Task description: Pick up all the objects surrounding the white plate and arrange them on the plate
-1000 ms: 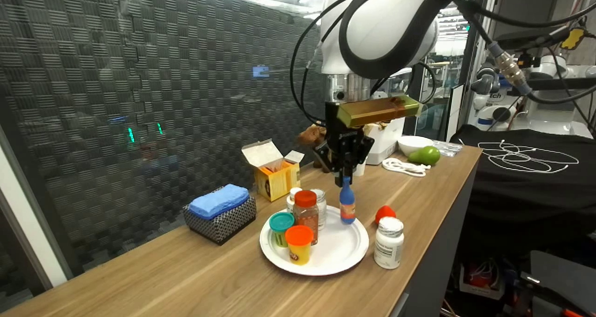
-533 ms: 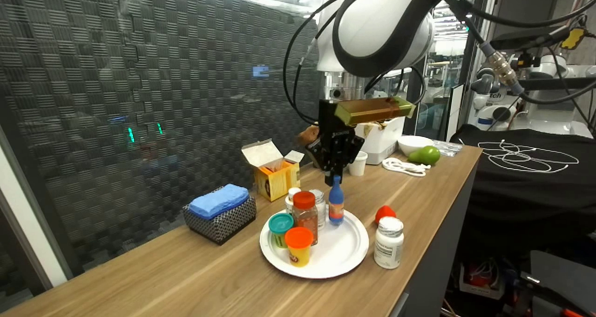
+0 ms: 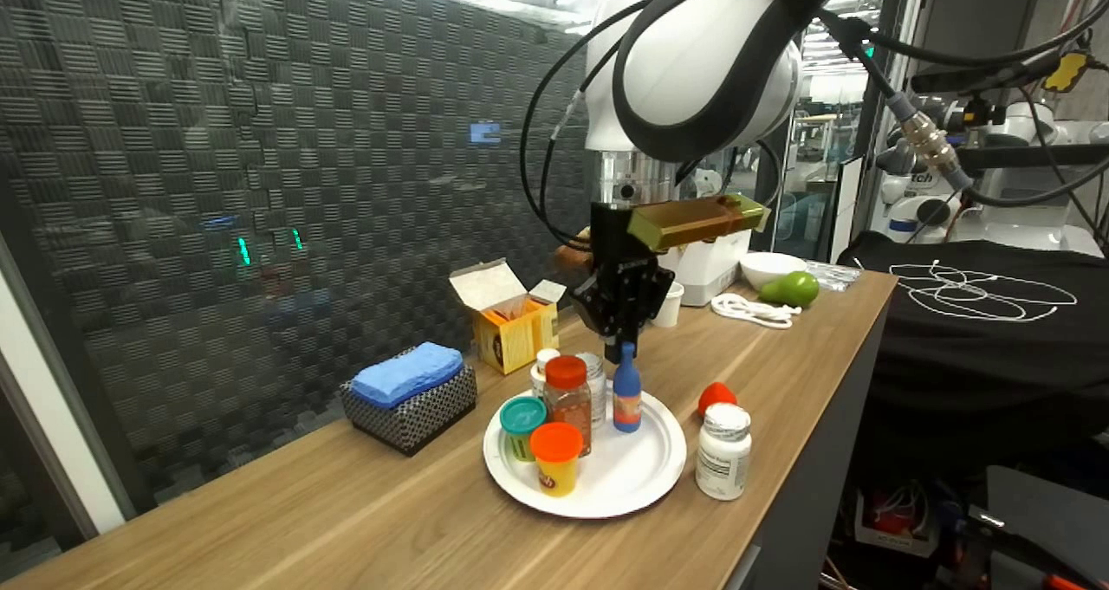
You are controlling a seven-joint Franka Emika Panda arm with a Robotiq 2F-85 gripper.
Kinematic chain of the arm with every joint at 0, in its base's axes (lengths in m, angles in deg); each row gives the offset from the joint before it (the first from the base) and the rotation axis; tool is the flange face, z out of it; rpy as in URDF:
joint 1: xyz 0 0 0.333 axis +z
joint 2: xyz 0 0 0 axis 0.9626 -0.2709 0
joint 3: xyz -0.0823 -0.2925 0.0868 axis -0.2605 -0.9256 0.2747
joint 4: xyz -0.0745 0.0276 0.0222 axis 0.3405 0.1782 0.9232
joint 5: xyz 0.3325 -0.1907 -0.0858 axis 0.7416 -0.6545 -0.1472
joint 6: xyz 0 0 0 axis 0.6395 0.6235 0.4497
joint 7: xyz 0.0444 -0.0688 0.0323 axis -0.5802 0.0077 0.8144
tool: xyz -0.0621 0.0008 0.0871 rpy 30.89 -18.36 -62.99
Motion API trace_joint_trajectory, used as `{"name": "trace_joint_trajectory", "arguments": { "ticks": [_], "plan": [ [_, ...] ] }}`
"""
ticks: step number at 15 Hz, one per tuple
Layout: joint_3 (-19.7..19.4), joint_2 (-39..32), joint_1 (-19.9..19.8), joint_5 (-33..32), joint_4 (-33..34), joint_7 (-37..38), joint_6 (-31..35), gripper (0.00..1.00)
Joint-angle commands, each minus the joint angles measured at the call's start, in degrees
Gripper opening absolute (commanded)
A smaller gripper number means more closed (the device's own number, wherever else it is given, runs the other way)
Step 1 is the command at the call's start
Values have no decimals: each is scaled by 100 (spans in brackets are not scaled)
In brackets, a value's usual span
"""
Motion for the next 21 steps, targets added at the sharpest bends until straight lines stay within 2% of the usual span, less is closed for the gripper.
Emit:
{"name": "trace_joint_trajectory", "arguments": {
  "ticks": [1, 7, 9, 12, 14, 21],
  "plan": [
    [1, 71, 40, 106, -51, -197, 72, 50],
    [-85, 449, 81, -163, -301, 79, 305, 97],
    [-133, 673, 94, -301, -469, 362, 421, 100],
    [-93, 1114, 70, -157, -829, 820, 312, 100],
    [-57, 1355, 58, -317, -1087, 1331, 236, 100],
    [85, 1428, -12, 124, -1783, 1527, 250, 100]
  ]
}}
